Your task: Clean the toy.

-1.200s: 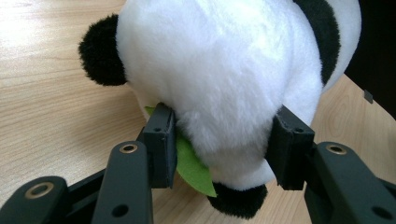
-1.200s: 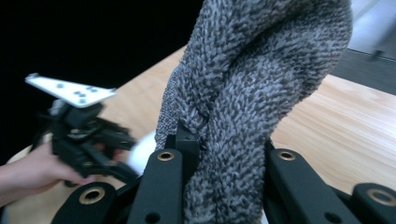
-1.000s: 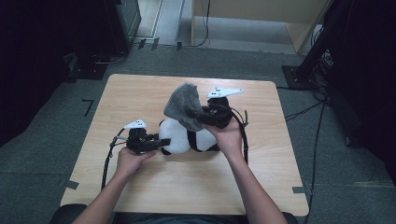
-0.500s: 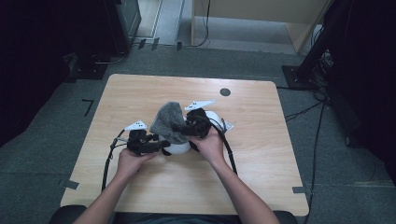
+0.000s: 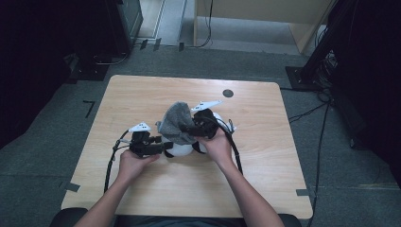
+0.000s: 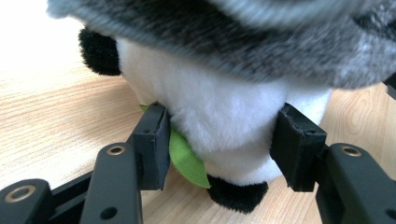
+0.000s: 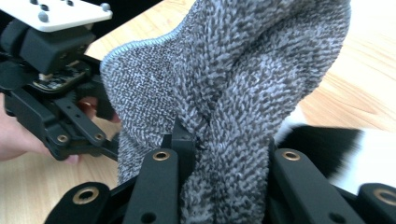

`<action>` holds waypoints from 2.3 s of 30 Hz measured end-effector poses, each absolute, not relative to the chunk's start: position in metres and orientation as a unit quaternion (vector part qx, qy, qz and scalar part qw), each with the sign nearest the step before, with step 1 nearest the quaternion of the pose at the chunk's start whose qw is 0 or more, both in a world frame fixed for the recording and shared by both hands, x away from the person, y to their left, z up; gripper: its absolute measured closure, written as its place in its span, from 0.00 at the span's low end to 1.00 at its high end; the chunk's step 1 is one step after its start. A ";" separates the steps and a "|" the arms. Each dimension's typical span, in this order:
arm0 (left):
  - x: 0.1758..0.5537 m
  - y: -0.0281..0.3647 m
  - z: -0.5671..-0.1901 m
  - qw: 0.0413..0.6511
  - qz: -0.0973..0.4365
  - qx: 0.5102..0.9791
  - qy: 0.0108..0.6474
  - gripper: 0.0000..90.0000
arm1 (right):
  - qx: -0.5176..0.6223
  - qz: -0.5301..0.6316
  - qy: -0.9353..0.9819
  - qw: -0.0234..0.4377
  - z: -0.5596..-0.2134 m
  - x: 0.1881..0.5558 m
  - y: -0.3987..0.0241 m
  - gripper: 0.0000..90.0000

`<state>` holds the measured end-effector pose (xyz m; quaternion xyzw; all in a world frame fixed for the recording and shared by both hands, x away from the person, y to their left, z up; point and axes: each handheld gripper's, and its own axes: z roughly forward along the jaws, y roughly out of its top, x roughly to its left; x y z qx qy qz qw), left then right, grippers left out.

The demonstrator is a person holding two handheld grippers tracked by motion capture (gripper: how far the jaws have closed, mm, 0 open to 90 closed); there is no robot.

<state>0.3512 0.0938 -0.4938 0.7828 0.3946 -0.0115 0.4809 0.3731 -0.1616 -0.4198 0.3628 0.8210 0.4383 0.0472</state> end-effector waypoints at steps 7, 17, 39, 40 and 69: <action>0.352 0.094 -0.494 0.481 -0.012 0.783 0.395 0.49 | 0.382 0.432 0.815 0.054 -0.417 0.374 -0.180 0.81; 0.353 0.094 -0.493 0.480 -0.017 0.782 0.398 0.49 | 0.401 0.439 0.802 0.056 -0.410 0.373 -0.206 0.81; 0.354 0.094 -0.493 0.479 -0.022 0.783 0.397 0.47 | 0.456 0.447 0.767 0.065 -0.406 0.366 -0.272 0.80; 0.354 0.094 -0.493 0.479 -0.023 0.783 0.397 0.47 | 0.459 0.446 0.766 0.066 -0.406 0.366 -0.275 0.80; 0.356 0.097 -0.494 0.479 -0.028 0.784 0.394 0.46 | 0.510 0.428 0.740 0.094 -0.409 0.369 -0.315 0.83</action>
